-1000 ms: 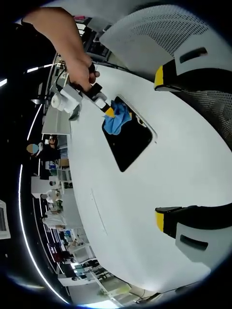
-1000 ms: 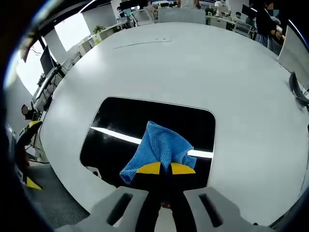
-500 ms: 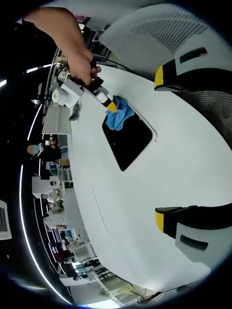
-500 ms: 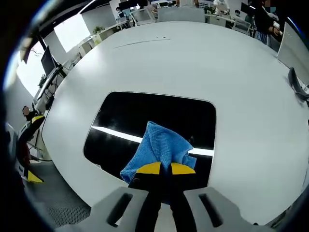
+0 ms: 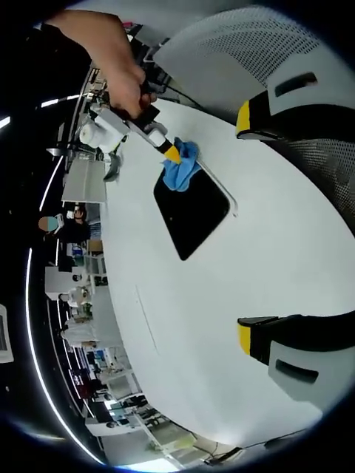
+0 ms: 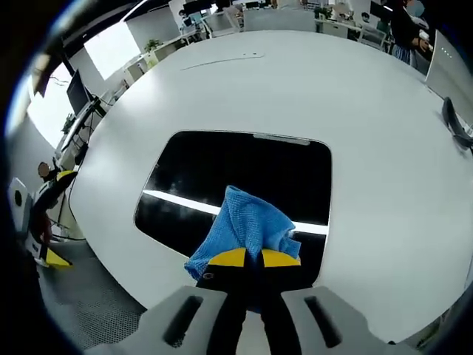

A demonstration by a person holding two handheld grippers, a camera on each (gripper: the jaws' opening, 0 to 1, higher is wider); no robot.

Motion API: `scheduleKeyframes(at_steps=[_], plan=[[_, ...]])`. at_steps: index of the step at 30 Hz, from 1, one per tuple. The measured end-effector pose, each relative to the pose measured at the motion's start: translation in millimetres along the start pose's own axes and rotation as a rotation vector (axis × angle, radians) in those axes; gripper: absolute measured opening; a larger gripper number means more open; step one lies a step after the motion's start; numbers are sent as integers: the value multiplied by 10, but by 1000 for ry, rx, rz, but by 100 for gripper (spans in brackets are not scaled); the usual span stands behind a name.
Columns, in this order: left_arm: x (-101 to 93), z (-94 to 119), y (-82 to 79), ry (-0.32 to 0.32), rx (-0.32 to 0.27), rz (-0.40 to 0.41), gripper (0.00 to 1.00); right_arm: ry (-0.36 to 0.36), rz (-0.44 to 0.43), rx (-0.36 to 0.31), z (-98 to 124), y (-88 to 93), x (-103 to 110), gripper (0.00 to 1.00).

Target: Wipe the mirror surface with the cleaning cloth until all visible marks leave the cleaned area.

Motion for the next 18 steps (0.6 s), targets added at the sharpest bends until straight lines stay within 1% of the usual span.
scheduleKeyframes(at_steps=[3,8,12,15,18], plan=[[11,10,1,-8,5,20,99,-1,1,0,19,26,9,0],[0,17,-26,-10,-11,32,99,-6,-9,11,59,72,28,0],[0,15,-17,-9,-13,36,99,-8,-11,11,64,81,27,0],[-5,13,-7,-9,-10,35,99,-15,-22,23,80,99,43,0],[-6,11,-14,-10,-11,34,99,-18,-9,20,87,112,44,0]])
Point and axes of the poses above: the point that each gripper's makers call its tool centre point, and the gripper's own axes: z roughly backward along the fingers, x roughly to its left, y roughly out of its underside, the point moved 4 cm from there along z, roughly backward along the fingers, and after that the axes turned 15 degrees about -x, right-handed, at the moved point
